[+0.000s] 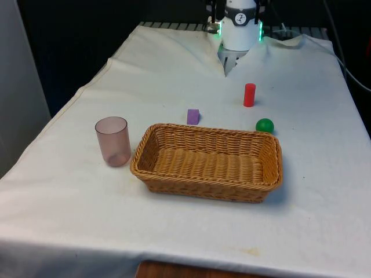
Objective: Pick up the triangular block and place it into the basket.
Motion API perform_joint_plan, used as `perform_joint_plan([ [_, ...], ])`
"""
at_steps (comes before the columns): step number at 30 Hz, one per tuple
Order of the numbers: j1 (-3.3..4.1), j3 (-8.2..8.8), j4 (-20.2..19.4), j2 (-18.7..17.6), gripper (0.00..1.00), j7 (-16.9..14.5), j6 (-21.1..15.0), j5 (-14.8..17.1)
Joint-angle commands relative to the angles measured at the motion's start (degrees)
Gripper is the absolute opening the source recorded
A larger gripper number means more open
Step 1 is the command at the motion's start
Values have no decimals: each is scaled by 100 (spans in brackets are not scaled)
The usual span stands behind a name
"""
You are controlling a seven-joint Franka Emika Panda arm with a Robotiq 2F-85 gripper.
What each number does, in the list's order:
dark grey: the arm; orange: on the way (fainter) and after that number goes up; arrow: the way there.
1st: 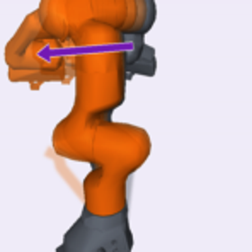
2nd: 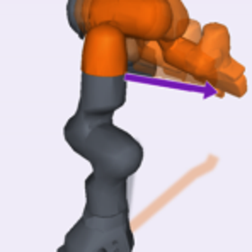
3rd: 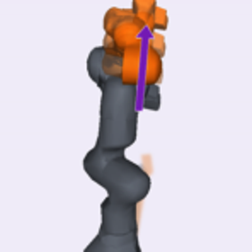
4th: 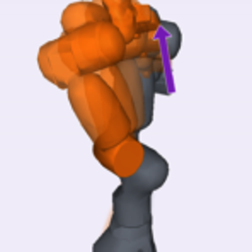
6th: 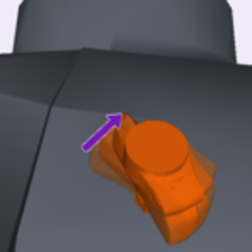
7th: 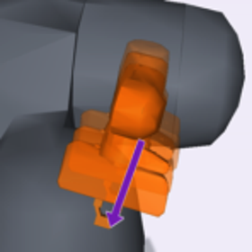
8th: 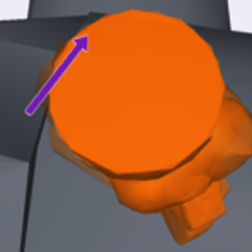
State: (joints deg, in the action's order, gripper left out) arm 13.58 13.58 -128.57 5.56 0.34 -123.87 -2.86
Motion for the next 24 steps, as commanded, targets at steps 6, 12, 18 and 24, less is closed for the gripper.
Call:
perform_joint_plan([
  [6,-23,46,-395,115,100,52,-504,-120],
  [12,-23,120,-630,63,100,46,-905,-120],
  [18,-6,212,-791,-63,100,0,-1220,-69],
  [24,-29,321,-963,-252,100,6,-1707,-126],
])
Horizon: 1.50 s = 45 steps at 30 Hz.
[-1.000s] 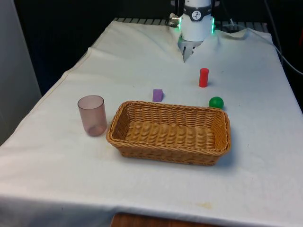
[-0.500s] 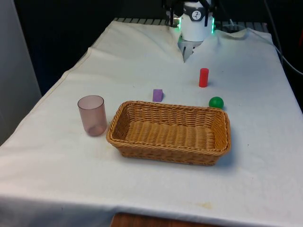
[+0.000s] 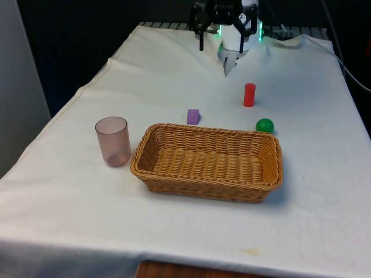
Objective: Pick up the triangular block and place it into the basket.
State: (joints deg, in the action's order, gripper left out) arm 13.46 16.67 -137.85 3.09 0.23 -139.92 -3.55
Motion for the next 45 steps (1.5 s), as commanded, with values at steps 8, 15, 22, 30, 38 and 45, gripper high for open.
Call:
perform_joint_plan([
  [8,-17,138,-109,-183,100,-74,-361,-80],
  [15,-11,275,-189,-498,100,-241,-728,17],
  [22,-17,355,-246,-796,100,-332,-1089,69],
  [30,-11,470,-258,-1140,100,-304,-1404,-11],
  [38,-52,441,-258,-1547,100,-378,-1891,120],
  [45,-74,441,-258,-1828,100,-350,-2206,109],
])
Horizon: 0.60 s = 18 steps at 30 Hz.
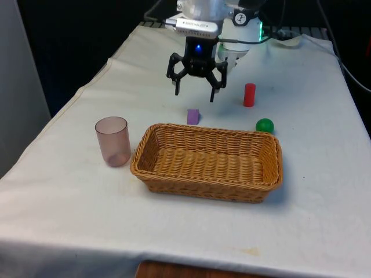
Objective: Pick up the triangular block and place it into the basket.
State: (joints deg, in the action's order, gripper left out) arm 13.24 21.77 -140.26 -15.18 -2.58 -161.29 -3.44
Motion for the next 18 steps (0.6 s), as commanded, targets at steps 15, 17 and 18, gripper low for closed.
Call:
perform_joint_plan([
  [15,-40,-80,6,-350,100,-6,-292,63],
  [17,-40,-80,11,-367,100,-6,-298,63],
  [18,-40,-80,17,-384,100,0,-298,69],
])
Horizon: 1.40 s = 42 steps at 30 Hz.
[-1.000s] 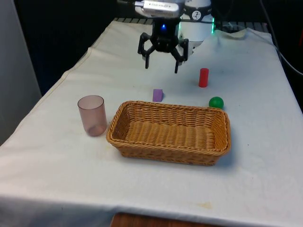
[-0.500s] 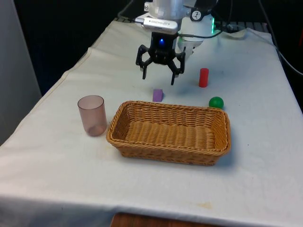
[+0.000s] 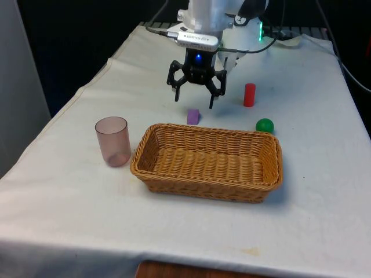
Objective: Pick up the triangular block and place it into the basket.
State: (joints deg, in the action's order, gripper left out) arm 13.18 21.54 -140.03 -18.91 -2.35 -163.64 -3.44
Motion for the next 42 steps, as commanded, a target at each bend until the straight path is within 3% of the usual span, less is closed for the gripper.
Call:
perform_joint_plan([
  [1,-34,-63,0,-29,100,-23,-69,69],
  [6,-34,-69,46,-149,100,-6,-97,63],
  [7,0,-6,52,-126,100,11,-23,0],
  [8,-34,-69,52,-166,100,-6,-109,63],
  [12,-29,-57,109,-252,100,11,-138,52],
  [17,-23,-57,143,-298,76,23,-143,46],
  [18,6,-11,149,-286,71,34,-74,0],
  [19,-23,-57,155,-304,66,29,-143,46],
  [26,-23,-57,160,-315,33,29,-149,46],
  [28,6,-11,172,-298,33,40,-74,0],
  [29,-17,-57,166,-321,33,29,-149,46],
  [36,6,-11,178,-298,34,46,-74,0],
  [42,40,57,172,-29,34,63,132,-46],
])
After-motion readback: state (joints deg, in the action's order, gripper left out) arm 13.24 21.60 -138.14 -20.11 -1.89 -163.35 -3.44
